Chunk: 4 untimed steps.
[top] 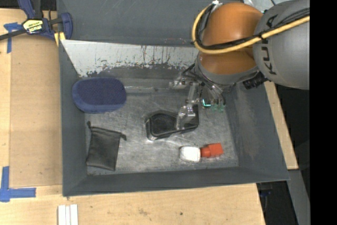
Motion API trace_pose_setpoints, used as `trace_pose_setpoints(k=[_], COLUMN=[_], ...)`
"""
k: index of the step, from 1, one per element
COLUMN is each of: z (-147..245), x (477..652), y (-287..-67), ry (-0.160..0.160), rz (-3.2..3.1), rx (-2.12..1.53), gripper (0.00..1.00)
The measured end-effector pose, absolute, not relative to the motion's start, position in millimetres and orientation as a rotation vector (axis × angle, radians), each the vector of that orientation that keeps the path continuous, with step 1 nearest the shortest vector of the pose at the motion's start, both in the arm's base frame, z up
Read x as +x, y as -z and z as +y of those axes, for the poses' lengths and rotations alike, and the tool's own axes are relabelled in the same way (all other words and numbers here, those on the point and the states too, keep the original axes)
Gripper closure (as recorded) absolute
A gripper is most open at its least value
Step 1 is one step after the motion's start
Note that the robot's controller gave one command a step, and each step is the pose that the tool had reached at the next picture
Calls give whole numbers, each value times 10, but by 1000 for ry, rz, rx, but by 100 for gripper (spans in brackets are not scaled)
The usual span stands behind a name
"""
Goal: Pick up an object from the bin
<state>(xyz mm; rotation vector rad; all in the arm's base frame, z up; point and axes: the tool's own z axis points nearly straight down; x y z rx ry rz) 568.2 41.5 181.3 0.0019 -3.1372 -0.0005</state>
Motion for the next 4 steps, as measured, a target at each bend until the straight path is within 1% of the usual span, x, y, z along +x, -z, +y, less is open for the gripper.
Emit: trace_pose_setpoints(k=[1,2,3,4], z=[615,606,618,589], x=[5729,5714,5685,5661], y=[-1118,-1079,-1082,-2452], ry=[-1,-5,-3,-1], rz=[-3145,-3141,-3124,-3114], rx=[153,42,40,434], gripper=[0,0,100,100])
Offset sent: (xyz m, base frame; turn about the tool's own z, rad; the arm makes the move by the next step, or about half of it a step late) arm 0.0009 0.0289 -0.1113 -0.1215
